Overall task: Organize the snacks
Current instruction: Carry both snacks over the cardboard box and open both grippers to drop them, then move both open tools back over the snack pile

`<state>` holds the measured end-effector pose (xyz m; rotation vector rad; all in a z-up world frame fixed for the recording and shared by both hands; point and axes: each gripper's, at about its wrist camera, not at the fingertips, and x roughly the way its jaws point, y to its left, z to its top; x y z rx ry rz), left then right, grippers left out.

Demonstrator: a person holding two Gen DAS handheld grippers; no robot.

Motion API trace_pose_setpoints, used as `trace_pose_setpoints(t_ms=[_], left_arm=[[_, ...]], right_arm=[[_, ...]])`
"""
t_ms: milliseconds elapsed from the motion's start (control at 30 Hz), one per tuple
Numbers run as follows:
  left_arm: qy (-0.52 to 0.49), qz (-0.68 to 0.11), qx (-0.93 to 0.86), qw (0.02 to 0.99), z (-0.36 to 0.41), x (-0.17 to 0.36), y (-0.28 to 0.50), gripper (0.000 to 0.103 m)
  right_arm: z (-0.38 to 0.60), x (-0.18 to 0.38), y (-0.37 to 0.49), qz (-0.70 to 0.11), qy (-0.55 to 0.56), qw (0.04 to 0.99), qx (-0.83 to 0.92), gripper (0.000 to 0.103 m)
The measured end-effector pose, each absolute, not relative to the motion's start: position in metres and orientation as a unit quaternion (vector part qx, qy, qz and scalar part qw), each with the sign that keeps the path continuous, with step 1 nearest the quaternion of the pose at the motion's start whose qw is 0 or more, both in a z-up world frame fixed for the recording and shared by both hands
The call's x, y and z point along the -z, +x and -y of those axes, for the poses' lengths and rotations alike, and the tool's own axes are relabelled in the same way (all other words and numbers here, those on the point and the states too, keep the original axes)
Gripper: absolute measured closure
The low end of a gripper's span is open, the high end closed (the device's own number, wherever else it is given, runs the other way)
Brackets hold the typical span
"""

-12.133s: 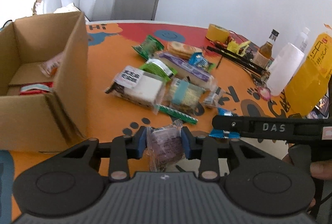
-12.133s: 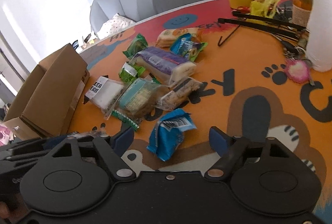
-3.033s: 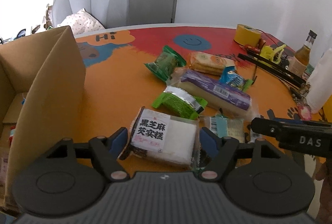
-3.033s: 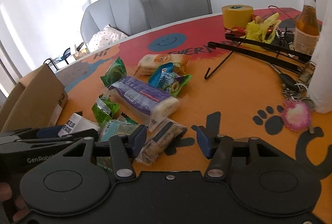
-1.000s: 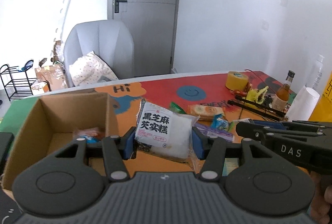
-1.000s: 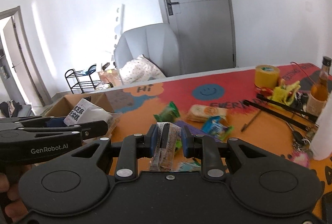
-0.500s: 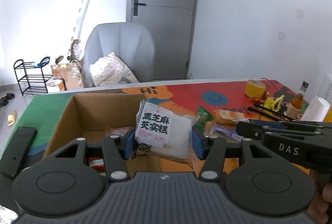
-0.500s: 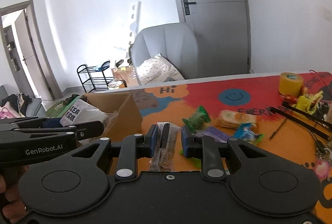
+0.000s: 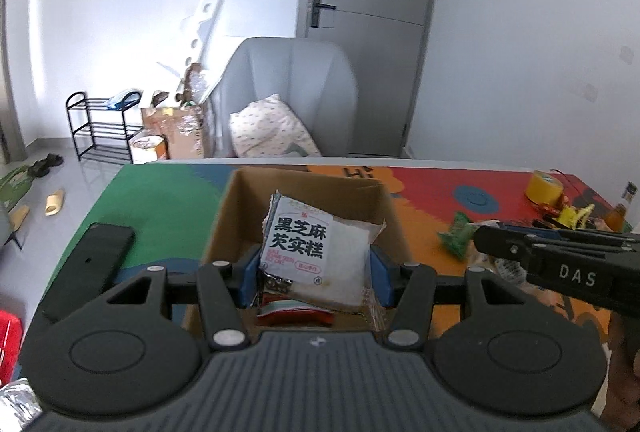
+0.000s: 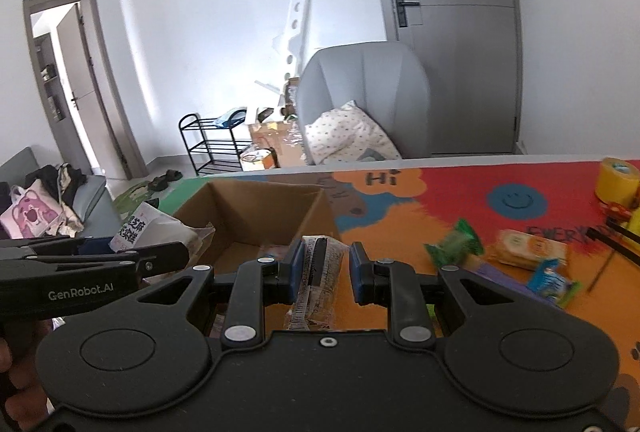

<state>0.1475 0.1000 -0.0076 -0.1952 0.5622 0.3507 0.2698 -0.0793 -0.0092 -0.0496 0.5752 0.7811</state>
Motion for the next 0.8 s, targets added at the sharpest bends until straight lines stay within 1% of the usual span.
trace_pose_setpoints(t_ms=[167,367,400,433,467,500,533,567,733,767,800], left_arm=[[-0.109,-0.285,-0.179,0.935,-0.115,0.012,0.146,0.047],[-0.121,-0.280,-0.185,0.934,-0.125,0.011,0.140,0.036],[-0.122,-0.278,-0.186,0.935,-0.125,0.010,0.139,0.032],[-0.123,-0.275,-0.187,0.935,-0.126,0.009,0.137,0.028],[-0.124,-0.273,-0.190,0.935,-0.127,0.008,0.136,0.027],[-0.124,-0.271,-0.192,0.935,-0.128,0.008,0.135,0.025],[-0.125,-0.270,-0.194,0.935,-0.128,0.007,0.135,0.023],[-0.125,-0.270,-0.194,0.935,-0.128,0.007,0.134,0.022],[-0.125,-0.273,-0.196,0.934,-0.126,0.008,0.137,0.016],[-0.126,-0.272,-0.195,0.934,-0.125,0.008,0.136,0.015],[-0.127,-0.272,-0.194,0.934,-0.125,0.007,0.137,0.012]], right_arm=[[0.062,0.008,0.266,-0.278,-0.029,0.879,-0.387,0.080],[0.043,0.009,0.264,-0.280,-0.036,0.872,-0.400,0.080],[0.041,0.008,0.264,-0.279,-0.033,0.871,-0.403,0.080],[0.041,0.007,0.265,-0.279,-0.028,0.871,-0.405,0.078],[0.041,0.007,0.265,-0.278,-0.022,0.871,-0.405,0.075],[0.041,0.006,0.266,-0.275,-0.015,0.871,-0.407,0.070],[0.041,0.005,0.266,-0.271,-0.012,0.872,-0.407,0.069],[0.043,0.004,0.266,-0.269,-0.009,0.872,-0.409,0.068],[0.060,0.001,0.272,-0.270,0.004,0.877,-0.398,0.053],[0.065,0.001,0.273,-0.271,0.005,0.879,-0.392,0.051],[0.068,0.002,0.274,-0.272,0.006,0.881,-0.388,0.049]])
